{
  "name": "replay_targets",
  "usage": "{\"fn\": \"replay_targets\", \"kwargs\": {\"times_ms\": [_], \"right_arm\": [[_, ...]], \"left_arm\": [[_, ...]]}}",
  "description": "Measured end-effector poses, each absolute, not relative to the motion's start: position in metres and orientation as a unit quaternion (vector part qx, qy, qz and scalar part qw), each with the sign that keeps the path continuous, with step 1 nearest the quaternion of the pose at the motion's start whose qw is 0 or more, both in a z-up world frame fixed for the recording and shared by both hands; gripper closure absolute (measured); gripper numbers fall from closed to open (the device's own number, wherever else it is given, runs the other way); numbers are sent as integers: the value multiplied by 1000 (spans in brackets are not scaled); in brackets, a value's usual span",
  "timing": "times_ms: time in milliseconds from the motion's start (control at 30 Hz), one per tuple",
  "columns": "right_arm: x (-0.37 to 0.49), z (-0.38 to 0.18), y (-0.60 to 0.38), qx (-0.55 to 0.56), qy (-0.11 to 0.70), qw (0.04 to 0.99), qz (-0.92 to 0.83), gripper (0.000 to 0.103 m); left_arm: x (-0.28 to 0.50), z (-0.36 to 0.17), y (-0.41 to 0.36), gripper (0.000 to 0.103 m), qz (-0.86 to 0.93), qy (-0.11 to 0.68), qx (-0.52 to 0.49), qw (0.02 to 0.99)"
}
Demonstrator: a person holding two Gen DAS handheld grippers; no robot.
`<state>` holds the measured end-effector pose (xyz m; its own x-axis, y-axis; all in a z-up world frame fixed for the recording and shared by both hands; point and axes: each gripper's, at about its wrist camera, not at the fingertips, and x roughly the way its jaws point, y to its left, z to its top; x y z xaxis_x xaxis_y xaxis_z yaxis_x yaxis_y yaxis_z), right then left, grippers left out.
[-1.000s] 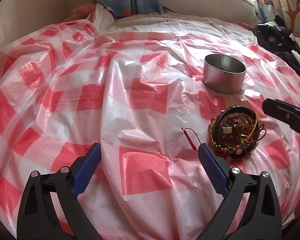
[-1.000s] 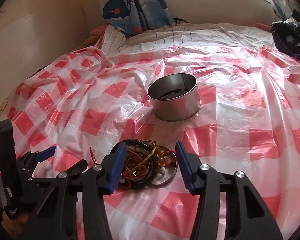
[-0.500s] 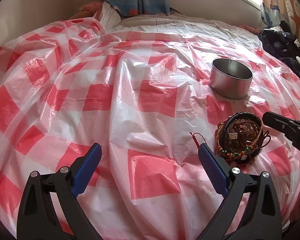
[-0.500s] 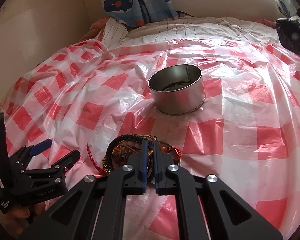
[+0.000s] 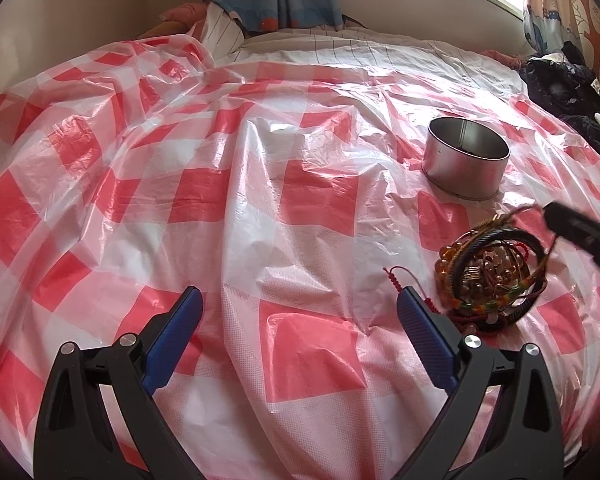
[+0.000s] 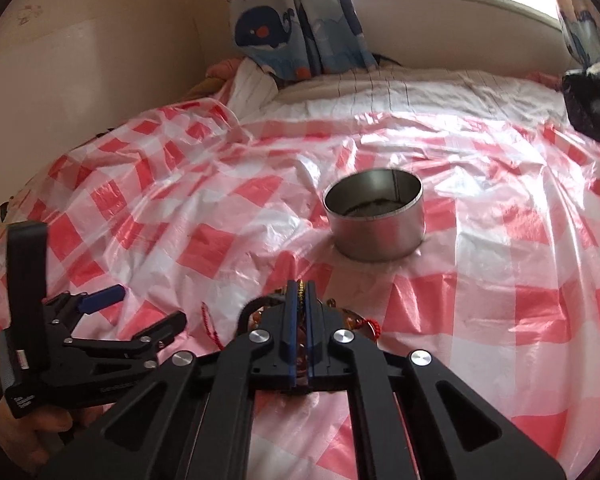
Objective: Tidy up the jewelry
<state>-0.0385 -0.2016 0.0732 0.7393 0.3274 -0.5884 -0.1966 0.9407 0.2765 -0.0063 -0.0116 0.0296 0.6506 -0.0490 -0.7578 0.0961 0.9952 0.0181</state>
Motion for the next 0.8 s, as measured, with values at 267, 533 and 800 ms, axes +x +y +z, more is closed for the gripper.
{"fn": "replay_targets", "kwargs": {"times_ms": [267, 533, 800], "right_arm": [[-96, 104, -208, 124, 259, 937, 199, 99], [-82, 67, -234, 132, 369, 915, 100, 99], [-74, 52, -230, 110, 395, 909, 73, 98]], "left_arm": [[-8, 33, -11, 10, -53, 406, 33, 912], [-12, 50, -51, 10, -169, 357, 79, 915], [15, 27, -78, 50, -250, 402, 79, 877]]}}
